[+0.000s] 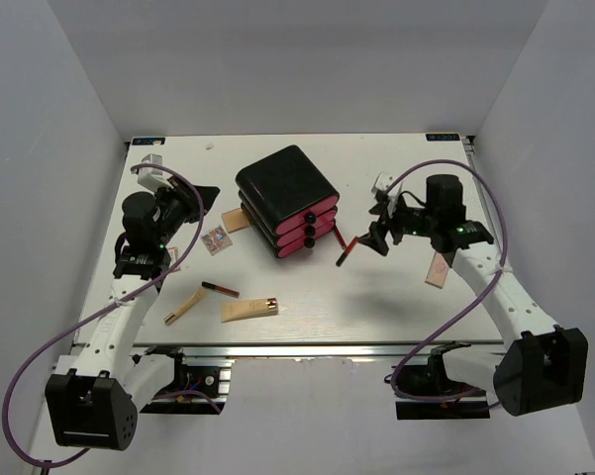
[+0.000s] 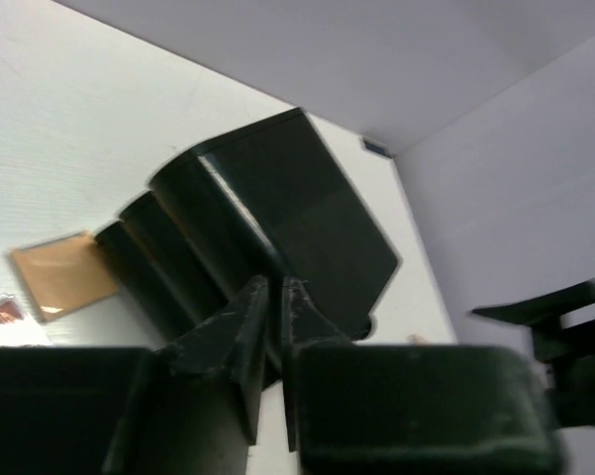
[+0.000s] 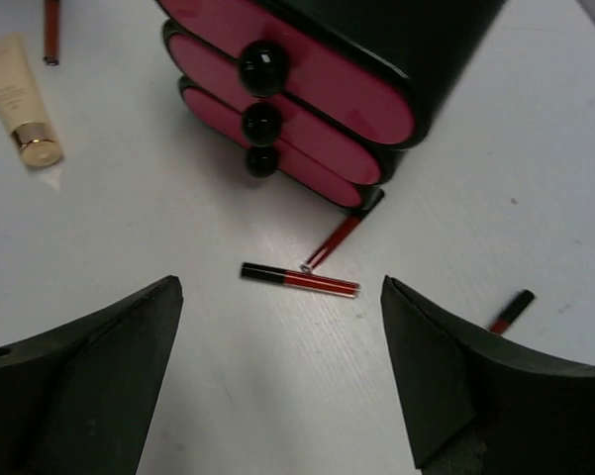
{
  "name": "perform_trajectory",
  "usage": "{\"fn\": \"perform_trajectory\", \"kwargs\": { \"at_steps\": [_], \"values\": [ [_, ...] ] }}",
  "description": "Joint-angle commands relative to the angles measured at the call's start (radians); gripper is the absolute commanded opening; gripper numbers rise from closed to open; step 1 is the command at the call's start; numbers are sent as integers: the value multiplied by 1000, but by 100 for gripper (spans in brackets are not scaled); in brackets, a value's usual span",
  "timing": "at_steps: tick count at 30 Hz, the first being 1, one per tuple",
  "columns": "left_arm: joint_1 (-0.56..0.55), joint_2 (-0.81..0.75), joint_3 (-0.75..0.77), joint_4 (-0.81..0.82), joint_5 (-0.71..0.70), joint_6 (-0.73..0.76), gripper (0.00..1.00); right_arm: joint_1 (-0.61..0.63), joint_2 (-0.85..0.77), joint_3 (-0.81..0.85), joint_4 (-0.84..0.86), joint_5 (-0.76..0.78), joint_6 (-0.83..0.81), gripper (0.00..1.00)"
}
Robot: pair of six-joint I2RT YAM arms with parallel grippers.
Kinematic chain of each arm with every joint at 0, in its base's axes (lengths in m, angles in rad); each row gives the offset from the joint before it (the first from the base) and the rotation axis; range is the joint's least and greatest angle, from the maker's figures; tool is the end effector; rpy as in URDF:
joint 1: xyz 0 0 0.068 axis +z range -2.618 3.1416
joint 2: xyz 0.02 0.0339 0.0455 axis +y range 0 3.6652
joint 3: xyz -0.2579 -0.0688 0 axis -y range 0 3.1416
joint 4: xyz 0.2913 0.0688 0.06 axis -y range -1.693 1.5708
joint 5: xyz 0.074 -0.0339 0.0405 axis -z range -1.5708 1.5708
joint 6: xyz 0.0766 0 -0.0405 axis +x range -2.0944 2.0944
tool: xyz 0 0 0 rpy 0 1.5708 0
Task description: Organize the makeup
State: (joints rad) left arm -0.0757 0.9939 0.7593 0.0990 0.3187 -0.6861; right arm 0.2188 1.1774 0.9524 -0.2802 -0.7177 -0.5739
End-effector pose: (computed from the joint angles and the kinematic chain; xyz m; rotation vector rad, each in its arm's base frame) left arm 0.3193 -0.0483 0.3005 -0.2925 1.7474 -0.8311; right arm 0.3148 0.1216 0.2815 -1.1403 1.6176 0.5122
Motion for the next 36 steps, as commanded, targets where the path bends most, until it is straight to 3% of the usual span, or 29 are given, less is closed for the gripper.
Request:
{"fn": "perform_trajectory", "kwargs": {
  "at_steps": [1,2,3,4,7,8,9,11,12,16,28,36],
  "values": [
    [-3,-15,-21,44,43,-53,11,80,-16,-27,5,-18,5,84],
    [-3,-9,-20,36,45,-61,4,103,-19,-52,42,9,85,79],
    [-3,-5,-17,22,49,-70,3,132,-21,-59,96,26,126,62],
    [-3,3,-17,19,51,-75,5,145,-18,-64,123,59,172,54],
    [-3,5,-23,18,62,-90,29,182,2,-78,228,165,400,32],
    [-3,5,-28,22,65,-102,49,194,17,-84,251,205,466,26],
    [-3,2,-31,22,63,-107,56,197,24,-87,309,289,629,25],
    [-6,-8,-52,34,62,-127,65,211,54,-89,334,311,747,37],
    [-9,-12,-60,37,60,-131,70,224,62,-80,337,328,820,49],
    [-42,0,-55,27,48,-133,74,280,119,-64,386,434,959,60],
    [-90,29,-44,25,8,-125,75,341,350,88,452,419,1036,67],
    [-93,43,-48,39,10,-125,75,347,412,138,484,425,1023,64]
  ]
}}
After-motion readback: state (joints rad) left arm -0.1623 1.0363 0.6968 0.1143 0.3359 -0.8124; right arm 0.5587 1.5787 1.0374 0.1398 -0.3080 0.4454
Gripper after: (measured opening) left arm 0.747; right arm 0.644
